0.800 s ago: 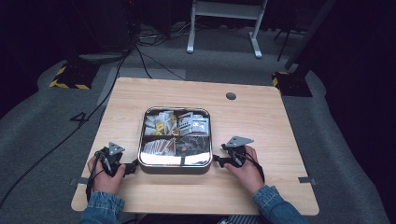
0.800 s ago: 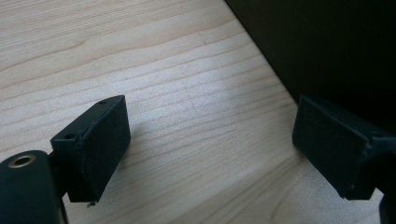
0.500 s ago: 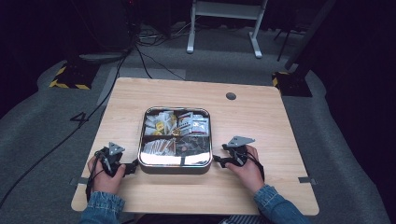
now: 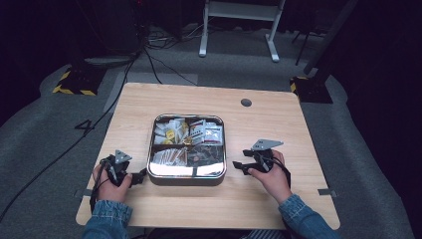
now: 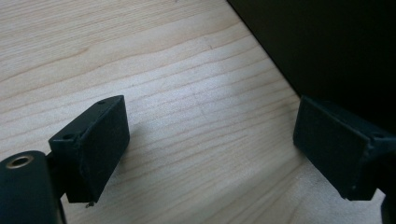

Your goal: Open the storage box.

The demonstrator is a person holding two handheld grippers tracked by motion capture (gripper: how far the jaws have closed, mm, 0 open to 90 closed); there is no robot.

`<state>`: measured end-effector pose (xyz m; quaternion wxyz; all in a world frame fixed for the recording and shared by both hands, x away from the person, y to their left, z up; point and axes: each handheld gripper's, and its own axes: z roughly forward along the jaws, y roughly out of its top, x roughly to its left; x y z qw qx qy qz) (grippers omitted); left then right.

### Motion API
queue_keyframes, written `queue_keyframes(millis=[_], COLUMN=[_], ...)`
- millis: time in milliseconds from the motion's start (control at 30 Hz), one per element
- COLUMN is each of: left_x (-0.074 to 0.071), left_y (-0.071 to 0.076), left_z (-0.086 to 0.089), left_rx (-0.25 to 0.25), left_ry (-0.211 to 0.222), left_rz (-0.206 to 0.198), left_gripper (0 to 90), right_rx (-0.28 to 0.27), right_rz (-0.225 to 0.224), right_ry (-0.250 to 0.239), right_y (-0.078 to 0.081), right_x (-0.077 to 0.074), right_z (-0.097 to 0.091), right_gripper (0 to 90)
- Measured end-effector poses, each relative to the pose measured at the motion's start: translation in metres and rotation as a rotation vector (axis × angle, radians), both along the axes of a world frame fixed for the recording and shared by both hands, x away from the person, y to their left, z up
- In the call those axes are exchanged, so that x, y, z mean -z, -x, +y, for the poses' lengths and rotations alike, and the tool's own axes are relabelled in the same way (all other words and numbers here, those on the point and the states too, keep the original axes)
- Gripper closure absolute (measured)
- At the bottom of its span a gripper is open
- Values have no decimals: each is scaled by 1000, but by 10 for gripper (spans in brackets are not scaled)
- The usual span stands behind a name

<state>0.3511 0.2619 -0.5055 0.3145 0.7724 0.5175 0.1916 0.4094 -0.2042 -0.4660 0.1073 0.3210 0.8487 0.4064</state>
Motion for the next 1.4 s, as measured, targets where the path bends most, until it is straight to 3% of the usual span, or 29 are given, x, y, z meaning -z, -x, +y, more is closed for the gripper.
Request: queue_keyframes(millis=[100,367,500,700,867,1033,1400], left_x=[0,0,0,0,0,0,0], left_y=[-1,-3,-3,-3,-3,-3,-2], left_z=[0,1,1,1,1,1,1], left_rx=[2,4,4,4,4,4,-6], left_ry=[-2,0,0,-2,-1,-2,-4], left_rz=[1,0,0,1,0,1,-1], left_gripper=[107,107,107,107,108,107,108], right_rx=[-37,-95,-145,-179,-187,-188,-247], right_rz=[28,2,34,4,-12,-17,-22], right_ry=[7,-16,-35,-30,-10,-22,11], right_y=[-2,-5,-7,-10,-16,-25,-39], right_x=[-10,-34,-42,-54,-57,-59,-55], right_z=[6,27,35,49,60,71,110], right_gripper=[317,302,284,286,299,306,331])
